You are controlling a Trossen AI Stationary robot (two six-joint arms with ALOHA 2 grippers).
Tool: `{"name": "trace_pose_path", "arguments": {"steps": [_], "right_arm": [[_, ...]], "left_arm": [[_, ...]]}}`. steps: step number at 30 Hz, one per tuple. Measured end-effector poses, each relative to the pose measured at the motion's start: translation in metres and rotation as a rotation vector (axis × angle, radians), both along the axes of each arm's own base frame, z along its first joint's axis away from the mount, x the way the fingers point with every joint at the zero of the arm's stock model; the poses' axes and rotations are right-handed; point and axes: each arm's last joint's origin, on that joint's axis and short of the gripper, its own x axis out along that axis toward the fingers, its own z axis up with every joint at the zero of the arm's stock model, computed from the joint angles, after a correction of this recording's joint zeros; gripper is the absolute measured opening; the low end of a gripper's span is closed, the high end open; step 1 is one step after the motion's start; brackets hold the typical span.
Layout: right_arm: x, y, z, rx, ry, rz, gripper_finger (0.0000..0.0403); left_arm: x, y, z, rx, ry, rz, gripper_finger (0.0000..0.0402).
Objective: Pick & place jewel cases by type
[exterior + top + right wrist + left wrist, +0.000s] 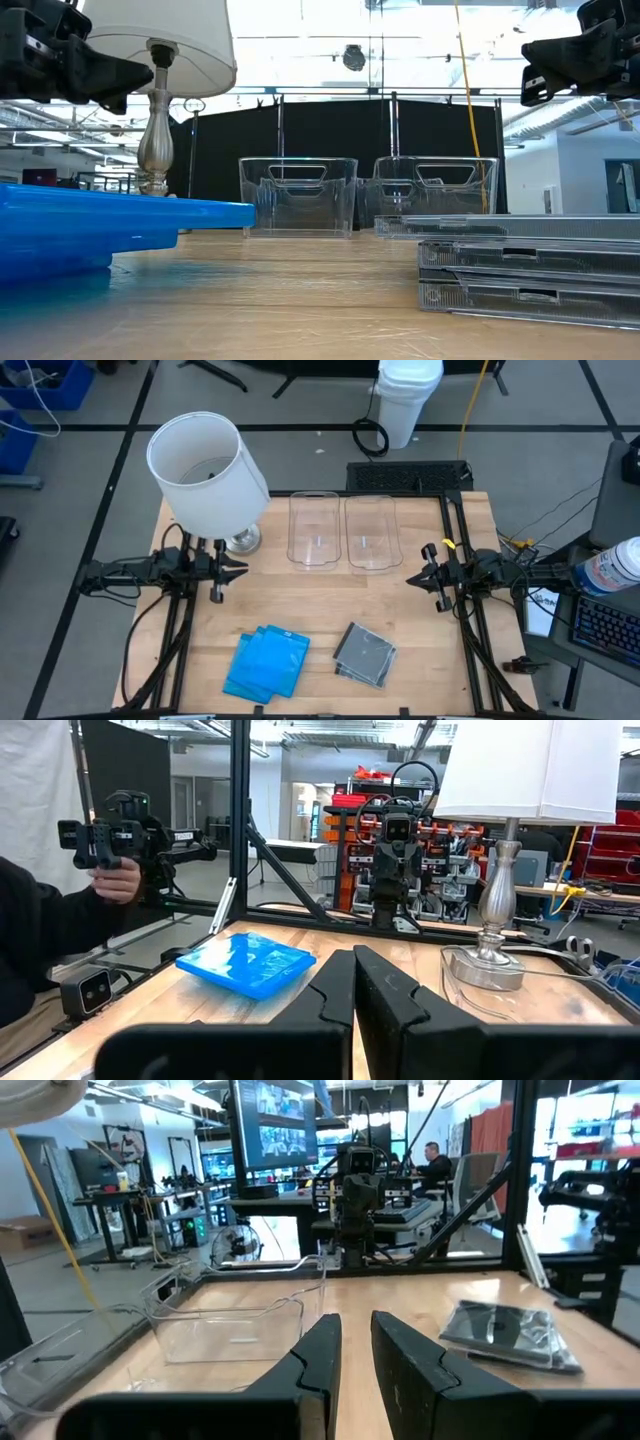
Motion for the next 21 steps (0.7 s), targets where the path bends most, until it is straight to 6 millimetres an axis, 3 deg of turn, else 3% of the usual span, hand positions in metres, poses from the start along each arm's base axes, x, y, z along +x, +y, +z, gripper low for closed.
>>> {"name": "trace_pose_path", "arguments": {"steps": [8,13,17,21], "right_arm": [[-0.002,-0.001,0.011,-0.020,-0.116,-0.040,0.0000],[0.004,-0.002,0.010,-0.036,-0.039,-0.090,0.0006],[0.011,-0.002,0.041,-0.036,-0.045,-0.085,0.0012],[0.035,0.004,0.066,-0.005,0.075,-0.045,0.0015]], "left_arm": [[0.000,0.000,0.000,-0.122,0.000,-0.012,0.0067],[0.000,-0.002,-0.001,-0.109,0.007,-0.087,0.0067],[0.000,-0.004,-0.001,-0.103,0.013,-0.133,0.0067],[0.000,-0.004,-0.004,-0.107,0.048,-0.134,0.0067]]}}
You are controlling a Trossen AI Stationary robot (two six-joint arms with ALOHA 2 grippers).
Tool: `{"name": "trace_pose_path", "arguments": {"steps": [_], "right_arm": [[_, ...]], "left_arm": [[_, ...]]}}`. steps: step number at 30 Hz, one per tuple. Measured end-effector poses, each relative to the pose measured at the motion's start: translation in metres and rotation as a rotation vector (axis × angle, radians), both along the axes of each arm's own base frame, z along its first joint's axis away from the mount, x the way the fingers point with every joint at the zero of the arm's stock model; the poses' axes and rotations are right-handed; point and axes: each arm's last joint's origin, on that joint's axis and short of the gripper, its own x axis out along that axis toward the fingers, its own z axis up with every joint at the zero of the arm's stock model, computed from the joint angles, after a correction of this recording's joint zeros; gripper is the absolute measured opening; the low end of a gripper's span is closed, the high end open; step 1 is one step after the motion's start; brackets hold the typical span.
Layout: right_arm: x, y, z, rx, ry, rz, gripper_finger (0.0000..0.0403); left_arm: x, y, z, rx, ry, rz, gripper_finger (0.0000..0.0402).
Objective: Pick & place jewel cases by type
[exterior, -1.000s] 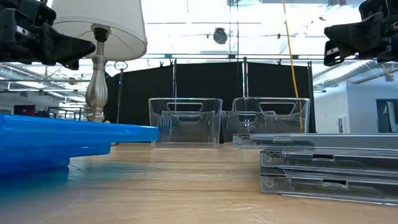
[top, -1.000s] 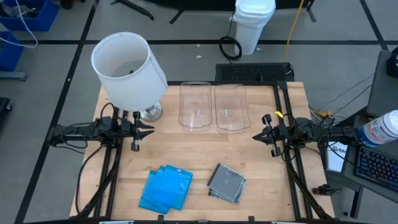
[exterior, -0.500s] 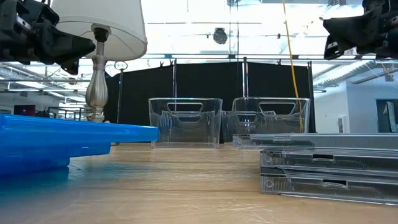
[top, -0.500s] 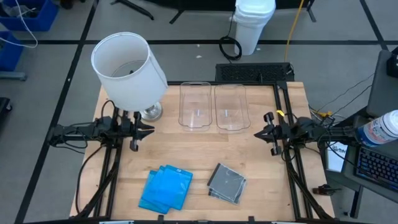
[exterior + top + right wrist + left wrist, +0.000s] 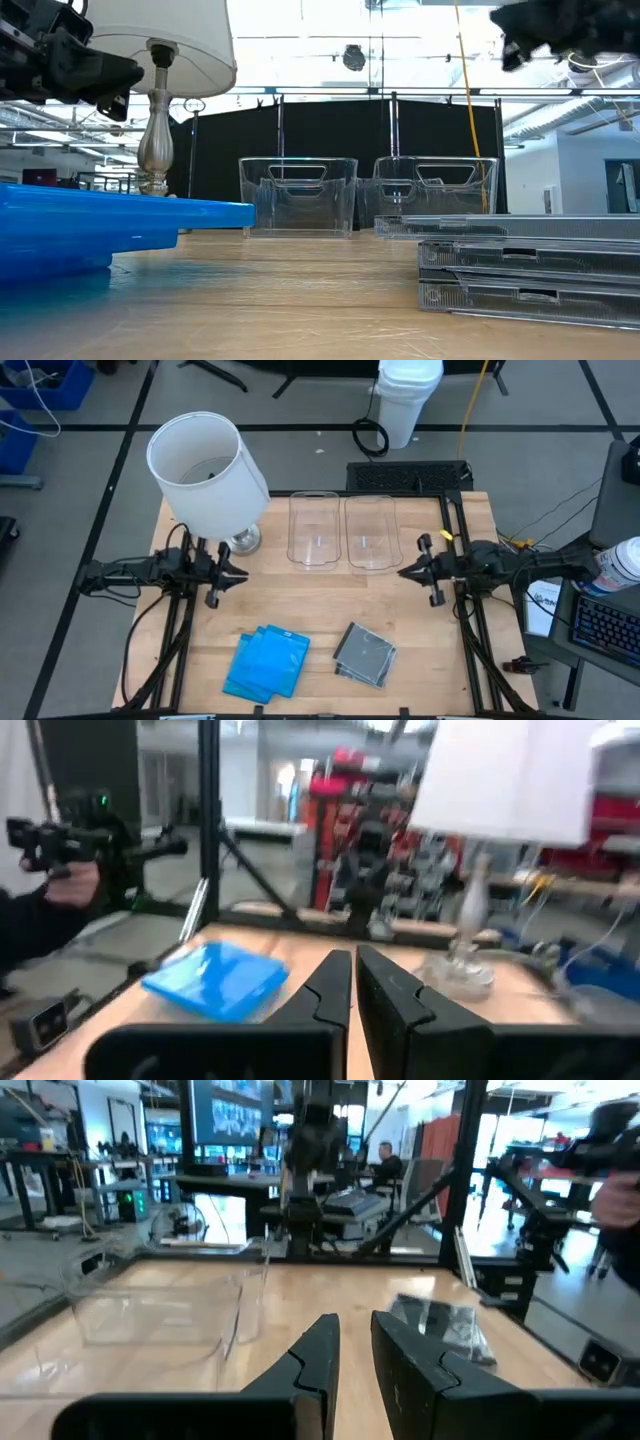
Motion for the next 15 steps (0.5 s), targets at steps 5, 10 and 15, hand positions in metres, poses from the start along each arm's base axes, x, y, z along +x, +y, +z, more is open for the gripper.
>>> {"name": "trace_pose_path", "arguments": {"steps": [5,10,15], "right_arm": [[0.049,0.016,0.035,-0.018,0.175,-0.014,0.0015],[0.104,0.039,0.052,0.005,0.445,-0.009,0.0015],[0.149,0.066,0.070,0.078,0.624,0.007,0.0015]], "left_arm": [[0.000,0.000,-0.002,0.006,0.023,0.000,0.0067],[0.000,-0.001,-0.002,0.006,0.023,-0.016,0.0067],[-0.001,-0.006,-0.001,0.008,0.013,-0.131,0.0067]]}}
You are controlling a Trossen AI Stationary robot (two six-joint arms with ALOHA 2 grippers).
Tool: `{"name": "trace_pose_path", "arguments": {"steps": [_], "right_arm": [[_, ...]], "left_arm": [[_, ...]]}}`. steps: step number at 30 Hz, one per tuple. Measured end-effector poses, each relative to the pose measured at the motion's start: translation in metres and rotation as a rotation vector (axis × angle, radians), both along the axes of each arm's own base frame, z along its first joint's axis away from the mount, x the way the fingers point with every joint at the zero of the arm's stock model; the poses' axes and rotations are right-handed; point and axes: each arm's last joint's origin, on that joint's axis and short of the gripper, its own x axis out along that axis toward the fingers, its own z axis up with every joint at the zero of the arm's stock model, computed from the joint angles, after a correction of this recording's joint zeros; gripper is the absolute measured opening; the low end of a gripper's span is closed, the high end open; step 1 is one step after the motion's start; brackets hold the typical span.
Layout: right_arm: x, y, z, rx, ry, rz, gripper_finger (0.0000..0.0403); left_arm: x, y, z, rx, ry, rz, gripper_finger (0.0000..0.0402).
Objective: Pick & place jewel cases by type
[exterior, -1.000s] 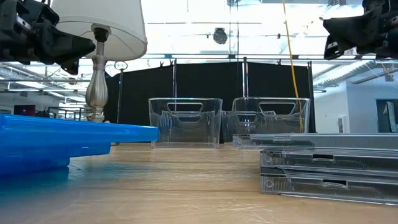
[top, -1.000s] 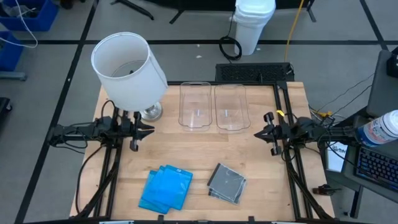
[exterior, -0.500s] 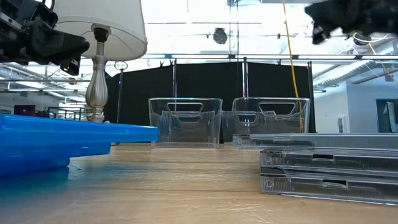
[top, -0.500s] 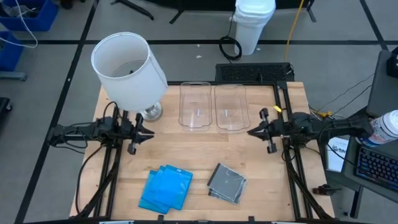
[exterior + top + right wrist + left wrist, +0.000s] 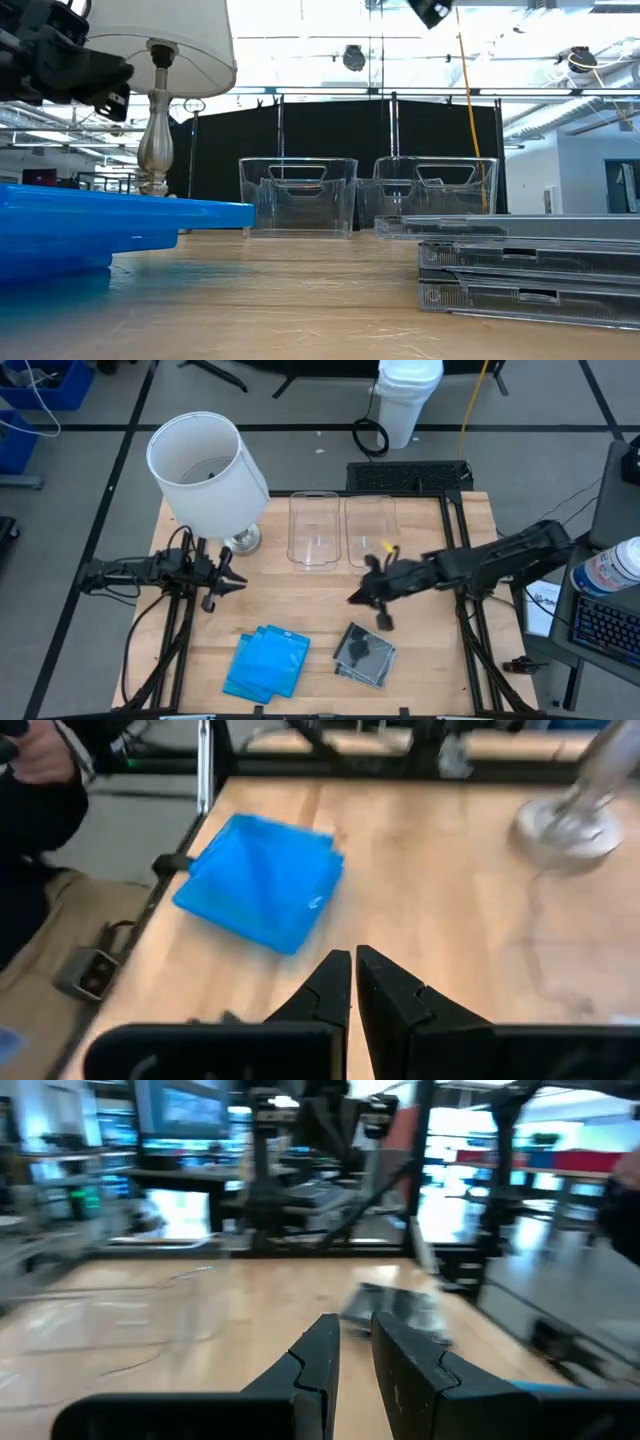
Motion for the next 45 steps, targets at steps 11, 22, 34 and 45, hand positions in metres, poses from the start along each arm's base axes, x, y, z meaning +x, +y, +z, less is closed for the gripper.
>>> {"name": "trace_pose_path", "arguments": {"steps": [11,22,34,45], "right_arm": [[0.065,0.076,0.038,0.096,0.220,-0.175,0.0015],[0.094,0.102,-0.005,0.076,0.373,-0.254,0.0015],[0.107,0.087,-0.061,0.193,0.386,-0.160,0.0016],[0.113,0.063,-0.109,0.478,0.397,-0.097,0.0103]], "left_arm": [[0.002,-0.018,-0.006,-0.030,0.088,-0.201,0.0067],[0.011,-0.041,-0.013,0.072,0.138,-0.187,0.0067],[0.014,-0.062,-0.010,0.175,0.055,-0.259,0.0067],[0.010,-0.078,-0.011,0.281,0.007,-0.299,0.0067]]}}
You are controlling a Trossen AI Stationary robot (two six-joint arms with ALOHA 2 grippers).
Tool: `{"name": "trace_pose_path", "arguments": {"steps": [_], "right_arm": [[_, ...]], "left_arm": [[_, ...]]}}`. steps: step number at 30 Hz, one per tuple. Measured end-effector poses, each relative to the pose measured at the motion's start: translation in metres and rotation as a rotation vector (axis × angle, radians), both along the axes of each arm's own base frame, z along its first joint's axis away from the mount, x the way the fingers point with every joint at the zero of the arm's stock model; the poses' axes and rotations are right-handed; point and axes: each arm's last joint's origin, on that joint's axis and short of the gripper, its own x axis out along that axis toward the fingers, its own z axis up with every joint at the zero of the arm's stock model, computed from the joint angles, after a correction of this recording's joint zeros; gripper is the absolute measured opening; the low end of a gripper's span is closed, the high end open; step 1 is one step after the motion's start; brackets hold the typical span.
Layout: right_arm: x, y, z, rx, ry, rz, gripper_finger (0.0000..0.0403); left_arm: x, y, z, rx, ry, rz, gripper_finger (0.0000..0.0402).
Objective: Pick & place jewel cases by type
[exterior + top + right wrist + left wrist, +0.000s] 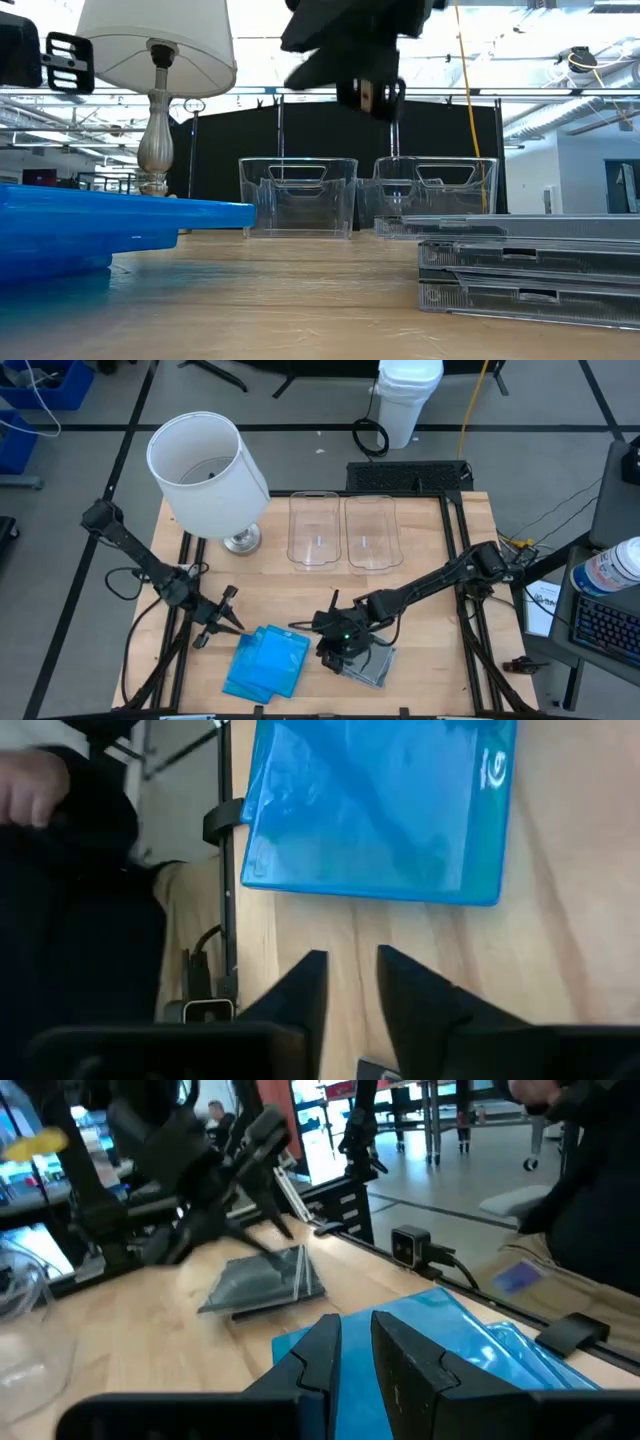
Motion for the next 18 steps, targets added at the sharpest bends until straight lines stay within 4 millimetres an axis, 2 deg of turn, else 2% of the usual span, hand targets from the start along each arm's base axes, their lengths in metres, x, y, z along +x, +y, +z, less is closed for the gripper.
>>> {"name": "trace_pose_path", "arguments": {"steps": [4,9,13,18], "right_arm": [[0.002,-0.014,-0.009,0.023,-0.008,-0.037,0.0166],[0.002,-0.029,-0.017,0.083,0.026,-0.024,0.0231],[0.003,-0.036,-0.019,0.089,0.029,-0.032,0.0252],[0.005,-0.042,-0.019,0.076,0.018,-0.055,0.0250]], "left_arm": [[-0.002,-0.009,-0.003,0.048,-0.017,-0.026,0.0067],[0.003,-0.025,0.001,0.106,0.010,0.033,0.0067],[0.014,-0.045,0.006,0.146,0.076,0.011,0.0067],[0.037,-0.077,0.011,0.166,0.148,0.009,0.0067]]}}
